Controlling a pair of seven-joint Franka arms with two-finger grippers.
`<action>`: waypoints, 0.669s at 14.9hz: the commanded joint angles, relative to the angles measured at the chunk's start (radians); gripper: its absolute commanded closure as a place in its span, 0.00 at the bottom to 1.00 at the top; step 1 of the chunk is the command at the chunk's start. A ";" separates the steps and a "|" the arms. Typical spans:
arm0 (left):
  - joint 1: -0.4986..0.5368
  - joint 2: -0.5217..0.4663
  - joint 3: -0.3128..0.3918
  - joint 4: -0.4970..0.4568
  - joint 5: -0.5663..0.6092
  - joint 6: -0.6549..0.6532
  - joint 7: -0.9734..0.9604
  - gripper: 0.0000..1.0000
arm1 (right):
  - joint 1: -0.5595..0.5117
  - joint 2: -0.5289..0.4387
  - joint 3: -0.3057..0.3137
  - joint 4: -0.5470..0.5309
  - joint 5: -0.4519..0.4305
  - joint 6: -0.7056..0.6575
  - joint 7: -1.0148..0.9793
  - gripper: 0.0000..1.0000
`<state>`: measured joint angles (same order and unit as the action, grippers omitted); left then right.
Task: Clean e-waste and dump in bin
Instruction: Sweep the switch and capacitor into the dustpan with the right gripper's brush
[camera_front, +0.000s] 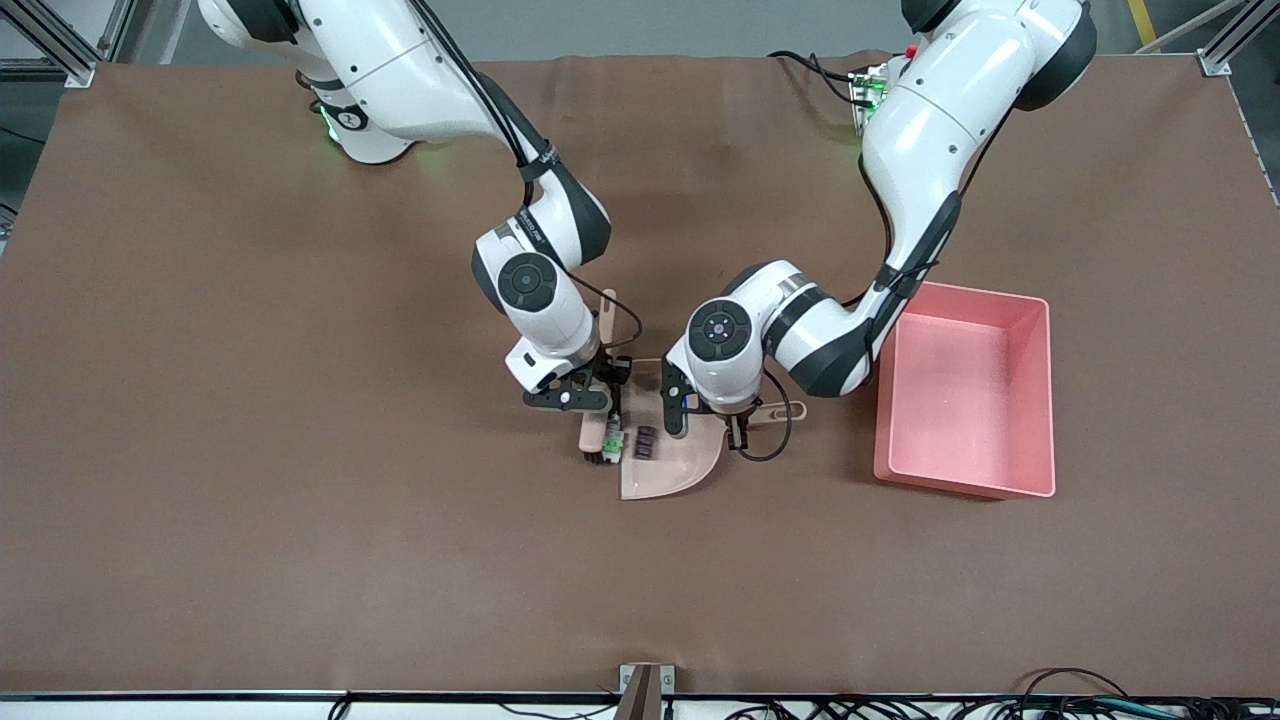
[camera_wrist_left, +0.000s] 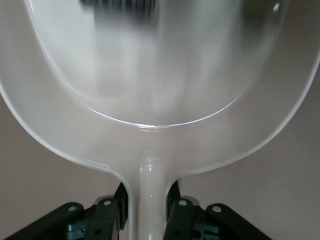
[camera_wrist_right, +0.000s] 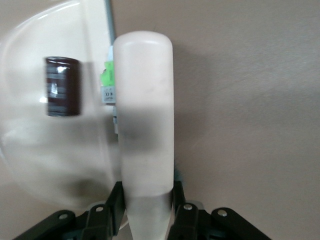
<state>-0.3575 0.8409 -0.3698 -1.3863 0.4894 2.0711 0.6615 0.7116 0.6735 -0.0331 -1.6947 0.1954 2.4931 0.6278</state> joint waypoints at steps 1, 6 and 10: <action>-0.015 0.017 0.015 0.020 0.017 0.010 -0.031 1.00 | 0.023 0.031 -0.002 0.047 0.019 -0.007 0.007 1.00; -0.015 0.017 0.017 0.020 0.017 0.010 -0.031 1.00 | 0.035 0.049 -0.002 0.072 0.021 -0.005 0.010 1.00; -0.017 0.017 0.017 0.020 0.017 0.010 -0.031 1.00 | 0.055 0.052 -0.002 0.082 0.021 -0.003 0.021 1.00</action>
<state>-0.3577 0.8409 -0.3697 -1.3862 0.4894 2.0711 0.6611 0.7423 0.7082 -0.0324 -1.6408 0.1958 2.4931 0.6306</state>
